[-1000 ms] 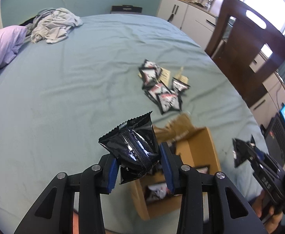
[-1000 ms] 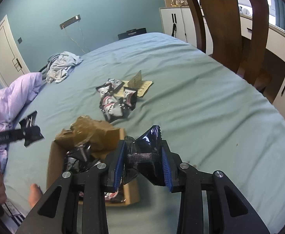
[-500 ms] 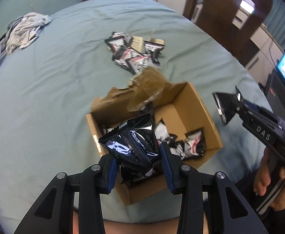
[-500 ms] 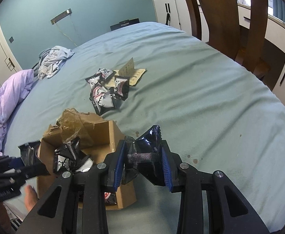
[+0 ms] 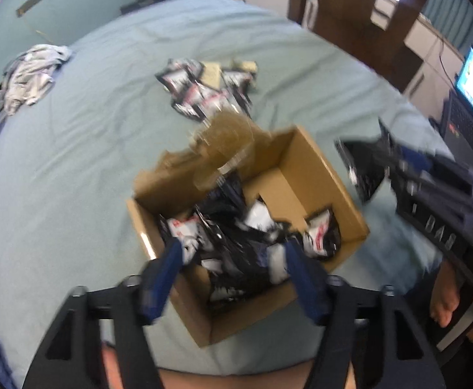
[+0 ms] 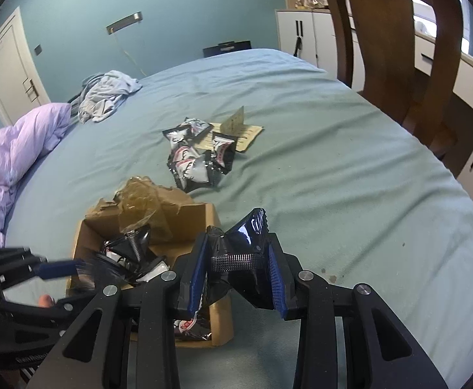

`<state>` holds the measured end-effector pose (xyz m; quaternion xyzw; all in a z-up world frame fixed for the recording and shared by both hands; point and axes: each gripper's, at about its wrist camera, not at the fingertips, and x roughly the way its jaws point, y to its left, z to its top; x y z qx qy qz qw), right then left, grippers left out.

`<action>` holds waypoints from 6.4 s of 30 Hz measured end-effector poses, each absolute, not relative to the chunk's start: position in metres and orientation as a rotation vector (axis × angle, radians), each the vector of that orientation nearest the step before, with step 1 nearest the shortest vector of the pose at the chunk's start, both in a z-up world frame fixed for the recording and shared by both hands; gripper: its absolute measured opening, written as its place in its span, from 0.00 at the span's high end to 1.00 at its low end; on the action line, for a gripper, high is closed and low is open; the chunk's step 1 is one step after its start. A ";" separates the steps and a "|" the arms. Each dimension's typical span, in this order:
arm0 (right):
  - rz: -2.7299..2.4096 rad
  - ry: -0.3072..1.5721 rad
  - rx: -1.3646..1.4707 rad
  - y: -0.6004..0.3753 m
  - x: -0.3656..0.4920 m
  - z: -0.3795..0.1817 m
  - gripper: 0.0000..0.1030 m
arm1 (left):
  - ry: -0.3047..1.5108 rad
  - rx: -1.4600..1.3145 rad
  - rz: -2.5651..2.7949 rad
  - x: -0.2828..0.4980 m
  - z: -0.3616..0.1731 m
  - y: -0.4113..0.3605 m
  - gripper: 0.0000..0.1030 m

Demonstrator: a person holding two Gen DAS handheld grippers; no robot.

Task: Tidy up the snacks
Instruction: 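Release the black packet into the box from the left tool while the right tool holds its packet, then drop the black packet into the box from the right tool, then grasp a white packet with the right tool while the left tool grasps a white deer-print packet, then release the deer-print packet into the box from the left tool while the right tool holds its packet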

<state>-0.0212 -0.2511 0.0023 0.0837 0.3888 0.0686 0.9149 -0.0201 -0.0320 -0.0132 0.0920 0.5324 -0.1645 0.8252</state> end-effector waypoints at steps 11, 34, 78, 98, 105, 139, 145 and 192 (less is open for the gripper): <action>0.196 0.781 0.011 -0.216 -0.028 0.001 0.68 | 1.027 0.067 -0.118 -0.003 0.009 0.016 0.21; 0.230 0.809 0.046 -0.218 -0.022 0.003 0.33 | 1.048 0.081 -0.086 0.000 0.003 0.015 0.21; 0.090 0.879 0.209 -0.283 0.025 0.020 0.33 | 1.080 -0.002 -0.116 0.025 0.006 0.008 0.21; 0.270 1.026 0.195 -0.253 0.158 -0.034 0.33 | 1.128 -0.019 -0.194 0.036 -0.004 -0.006 0.21; 0.492 1.105 0.175 -0.217 0.209 -0.048 0.33 | 1.151 -0.048 -0.197 0.041 -0.011 -0.001 0.21; 0.247 0.908 0.589 -0.323 0.012 0.001 0.72 | 1.136 0.286 -0.266 0.147 -0.017 -0.064 0.18; 0.216 1.028 0.702 -0.336 0.043 -0.033 0.72 | 1.246 0.386 -0.270 0.199 -0.068 -0.098 0.18; 0.093 0.910 0.531 -0.319 -0.022 -0.005 0.71 | 1.188 0.171 -0.432 -0.010 -0.022 -0.020 0.52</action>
